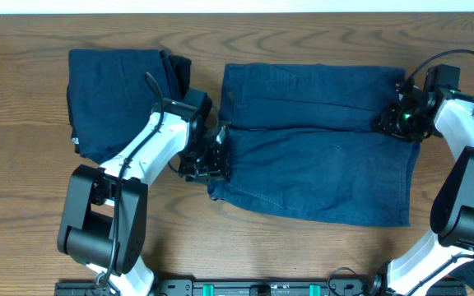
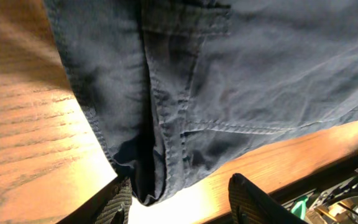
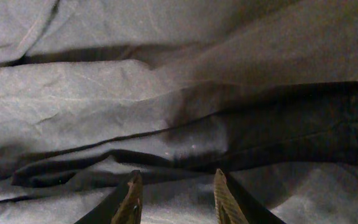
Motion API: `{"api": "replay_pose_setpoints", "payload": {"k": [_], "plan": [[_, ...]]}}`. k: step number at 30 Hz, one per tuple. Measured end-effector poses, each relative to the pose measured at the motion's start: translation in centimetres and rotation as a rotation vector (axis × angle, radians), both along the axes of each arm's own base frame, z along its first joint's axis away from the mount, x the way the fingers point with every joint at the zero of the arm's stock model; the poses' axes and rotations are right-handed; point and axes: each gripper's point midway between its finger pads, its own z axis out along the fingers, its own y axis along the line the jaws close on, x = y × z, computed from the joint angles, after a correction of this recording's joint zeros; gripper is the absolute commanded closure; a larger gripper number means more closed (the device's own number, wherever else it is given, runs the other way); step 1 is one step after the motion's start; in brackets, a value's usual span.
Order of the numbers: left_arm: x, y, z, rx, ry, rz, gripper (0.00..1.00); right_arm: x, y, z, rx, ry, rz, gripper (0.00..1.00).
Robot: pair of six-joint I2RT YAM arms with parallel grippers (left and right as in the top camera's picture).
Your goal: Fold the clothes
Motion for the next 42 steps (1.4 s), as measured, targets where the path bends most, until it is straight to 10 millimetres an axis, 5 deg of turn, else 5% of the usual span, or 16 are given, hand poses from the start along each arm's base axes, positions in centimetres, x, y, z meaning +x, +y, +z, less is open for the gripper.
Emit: {"api": "replay_pose_setpoints", "payload": {"k": [11,17,26,36,39,42], "plan": [[-0.4,0.1,-1.7,-0.005,-0.014,0.0,0.49,0.0,0.0,0.0,0.0,0.002,0.0,0.63],[-1.0,-0.2,-1.7,-0.033,0.009,0.007,0.94,0.0,0.0,0.0,0.0,0.001,0.0,0.63],[-3.7,-0.3,-0.7,-0.056,0.139,0.011,0.94,0.0,0.0,0.0,0.0,0.001,0.0,0.63],[-3.6,-0.1,-1.9,-0.052,0.103,-0.007,0.94,-1.8,0.5,0.0,0.021,0.071,-0.006,0.65],[-3.4,-0.1,-2.1,-0.052,0.092,-0.008,0.94,-2.6,0.7,1.6,0.027,0.081,-0.027,0.64],[-3.2,-0.1,-2.2,-0.054,0.083,-0.009,0.94,-3.6,1.0,5.2,0.026,0.05,-0.054,0.66]]}}
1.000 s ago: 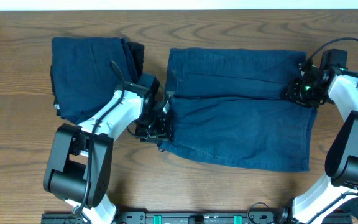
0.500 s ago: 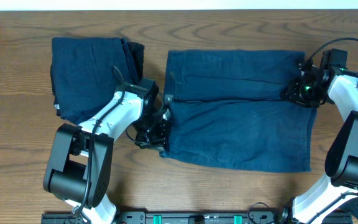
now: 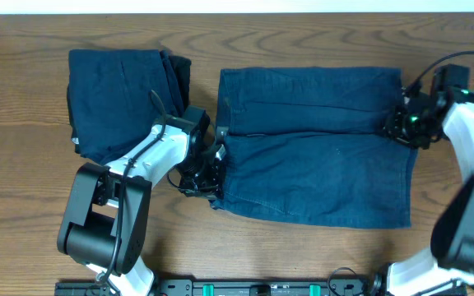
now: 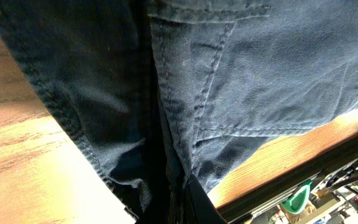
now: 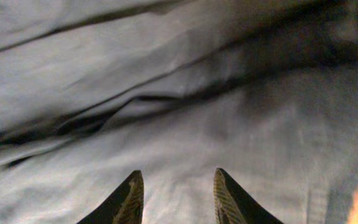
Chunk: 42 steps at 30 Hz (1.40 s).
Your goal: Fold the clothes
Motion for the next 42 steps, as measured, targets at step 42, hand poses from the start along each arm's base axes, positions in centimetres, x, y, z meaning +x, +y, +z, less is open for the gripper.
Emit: {"api": "replay_pose_setpoints", "payload": {"k": [42], "plan": [[13.3,-9.1,-0.9,-0.127,-0.457,-0.023,0.64,1.8,13.3,-4.9,0.166,-0.308,0.283,0.99]]}}
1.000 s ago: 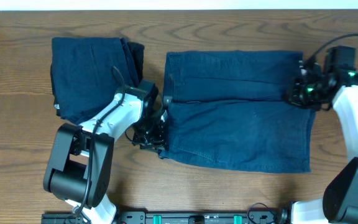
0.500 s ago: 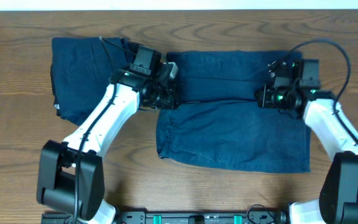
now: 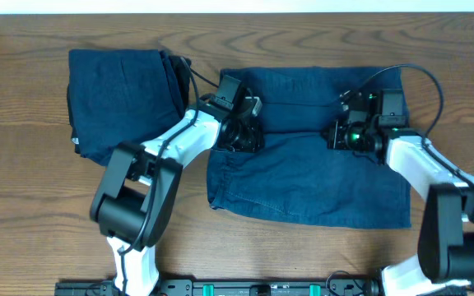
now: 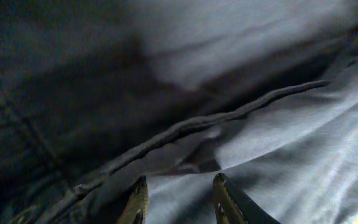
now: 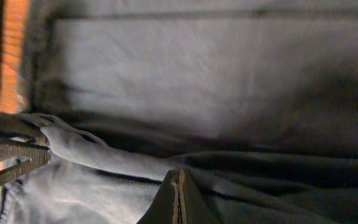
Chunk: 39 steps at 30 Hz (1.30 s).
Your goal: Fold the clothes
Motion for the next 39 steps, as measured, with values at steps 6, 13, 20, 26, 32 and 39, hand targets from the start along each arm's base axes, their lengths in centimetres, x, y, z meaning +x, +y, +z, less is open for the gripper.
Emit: {"api": "replay_pose_setpoints", "payload": {"k": [6,13,20,26,32,39], "plan": [[0.3,0.3,-0.5,0.016,-0.004,0.011,0.63,-0.3,-0.9,-3.6,-0.036,0.095,-0.057,0.99],[1.6,1.1,-0.6,0.09,-0.061,0.039,0.64,0.4,-3.5,-3.8,-0.095,0.122,-0.182,0.98],[2.7,2.6,-0.6,0.118,-0.079,0.079,0.64,0.7,-8.7,-3.9,-0.147,0.154,-0.353,0.96],[2.9,2.7,-0.6,0.116,-0.084,0.084,0.64,0.4,-12.2,-3.9,-0.199,0.171,-0.457,0.91],[3.1,2.8,-0.5,0.121,-0.091,0.082,0.64,0.6,-13.4,-3.5,-0.175,0.168,-0.486,0.77],[4.7,5.4,3.5,0.153,-0.18,0.155,0.64,-2.5,-13.2,-1.7,-0.148,0.258,-0.415,0.76]]}}
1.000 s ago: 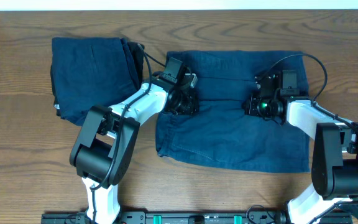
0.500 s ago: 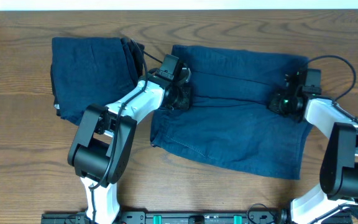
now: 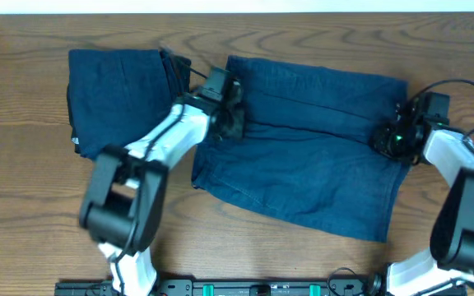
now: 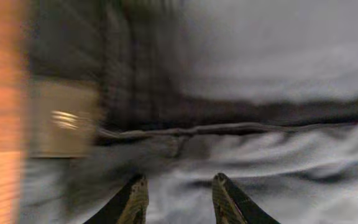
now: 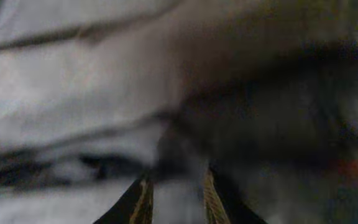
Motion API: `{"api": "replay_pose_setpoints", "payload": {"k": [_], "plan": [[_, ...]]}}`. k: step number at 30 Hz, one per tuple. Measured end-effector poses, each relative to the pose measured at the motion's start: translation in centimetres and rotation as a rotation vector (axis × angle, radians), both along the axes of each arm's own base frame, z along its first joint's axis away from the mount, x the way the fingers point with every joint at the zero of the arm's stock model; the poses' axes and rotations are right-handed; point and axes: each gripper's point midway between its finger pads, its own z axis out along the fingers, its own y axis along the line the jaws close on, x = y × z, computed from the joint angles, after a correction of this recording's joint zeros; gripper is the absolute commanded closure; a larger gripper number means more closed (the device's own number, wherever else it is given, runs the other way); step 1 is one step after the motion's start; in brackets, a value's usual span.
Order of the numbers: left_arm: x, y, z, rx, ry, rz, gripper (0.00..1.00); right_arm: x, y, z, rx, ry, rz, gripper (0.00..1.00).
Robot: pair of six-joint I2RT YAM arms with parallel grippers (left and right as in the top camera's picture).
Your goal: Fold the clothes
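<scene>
Blue denim shorts (image 3: 303,156) lie spread and skewed in the middle of the table, their lower right corner nearest the front edge. My left gripper (image 3: 230,117) sits at the left end of their middle crease, open, with blurred cloth (image 4: 260,162) under its fingertips (image 4: 139,186). At the right end of the shorts my right gripper (image 3: 392,140) stands open too, low over dark cloth (image 5: 73,93); its fingers (image 5: 144,190) are a little apart. A folded dark blue garment (image 3: 113,99) lies at the far left.
The wooden table (image 3: 23,205) shows all round the clothes. A black rail (image 3: 262,288) runs along the front edge. The folded garment lies close to the left arm. A cable (image 3: 459,86) loops over the right arm.
Both grippers were over the inner part of the shorts' crease, the right one shut. Now they are at its outer ends, both open, and the shorts lie turned clockwise.
My left gripper was open at the shorts' lower left hem and the right open at their right edge. Then the left was shut on that hem. Then both were on the middle crease, left open, right shut. Now both are open at the ends and the shorts are skewed.
</scene>
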Motion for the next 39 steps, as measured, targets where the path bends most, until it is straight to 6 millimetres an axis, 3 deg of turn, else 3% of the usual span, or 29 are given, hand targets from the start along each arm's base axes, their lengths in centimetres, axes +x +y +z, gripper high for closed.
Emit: {"api": "replay_pose_setpoints", "payload": {"k": [5,8,13,19,22,25,33,39], "plan": [[0.1,-0.2,6.5,-0.083,-0.114,-0.007,0.64,-1.4,1.2,5.8,0.022,-0.079,0.044,0.92],[-0.7,-1.6,7.6,-0.126,-0.115,-0.046,0.64,-2.5,1.8,7.7,0.041,-0.082,0.051,0.96],[-2.8,-4.6,5.0,-0.128,-0.035,-0.128,0.64,-4.4,1.3,5.8,0.014,0.015,0.018,0.98],[-4.5,-8.4,0.1,-0.116,0.035,-0.218,0.64,-5.9,-0.6,0.3,-0.08,0.117,-0.071,0.99],[-4.9,-9.1,-2.4,-0.102,0.071,-0.233,0.64,-6.3,-1.5,-1.9,-0.115,0.164,-0.107,0.99],[-4.9,-9.1,-3.9,-0.1,0.093,-0.232,0.64,-4.8,-2.4,-2.3,-0.137,0.124,-0.136,0.98],[-3.6,-10.3,-3.7,-0.148,0.038,-0.229,0.64,1.5,-4.9,-2.1,-0.205,-0.088,-0.185,0.96],[-2.4,-10.8,-3.4,-0.169,-0.009,-0.214,0.64,2.8,-6.0,-2.0,-0.224,-0.141,-0.206,0.96]]}}
